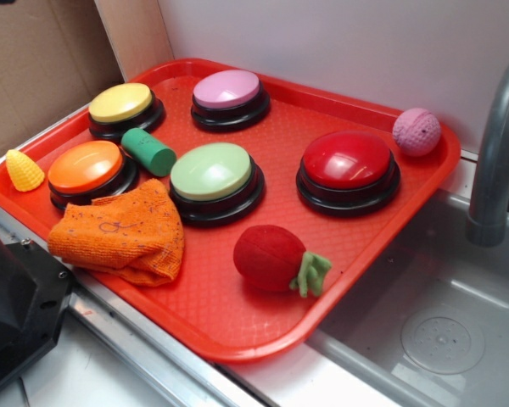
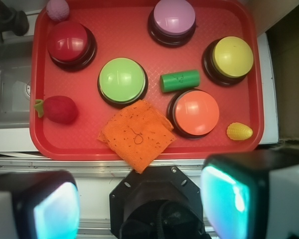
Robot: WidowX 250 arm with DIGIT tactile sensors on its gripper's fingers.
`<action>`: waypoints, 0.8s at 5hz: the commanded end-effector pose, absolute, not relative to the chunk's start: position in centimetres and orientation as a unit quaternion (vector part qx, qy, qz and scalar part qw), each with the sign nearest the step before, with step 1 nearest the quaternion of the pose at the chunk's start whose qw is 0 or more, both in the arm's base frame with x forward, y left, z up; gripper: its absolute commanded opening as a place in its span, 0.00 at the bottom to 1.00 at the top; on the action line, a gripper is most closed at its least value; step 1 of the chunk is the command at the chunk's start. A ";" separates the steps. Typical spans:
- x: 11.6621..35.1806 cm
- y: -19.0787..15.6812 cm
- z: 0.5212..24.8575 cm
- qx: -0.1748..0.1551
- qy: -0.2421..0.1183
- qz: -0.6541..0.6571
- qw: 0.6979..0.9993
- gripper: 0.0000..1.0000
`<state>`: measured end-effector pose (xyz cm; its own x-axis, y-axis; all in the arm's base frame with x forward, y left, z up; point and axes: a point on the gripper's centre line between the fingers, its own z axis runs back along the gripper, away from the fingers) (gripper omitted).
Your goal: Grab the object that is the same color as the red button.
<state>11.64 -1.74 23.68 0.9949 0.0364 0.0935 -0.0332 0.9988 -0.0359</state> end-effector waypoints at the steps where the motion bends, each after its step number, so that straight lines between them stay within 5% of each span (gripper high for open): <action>1: 11.6 -1.7 23.7 -0.017 -0.047 0.017 0.999 1.00; 3: 15.7 -3.5 22.5 0.036 -0.044 -0.209 0.976 1.00; 4: 17.4 -5.4 20.8 0.028 -0.054 -0.318 0.946 1.00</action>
<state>17.27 -4.97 20.08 0.7967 -0.6016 0.0580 0.5980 0.7986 0.0680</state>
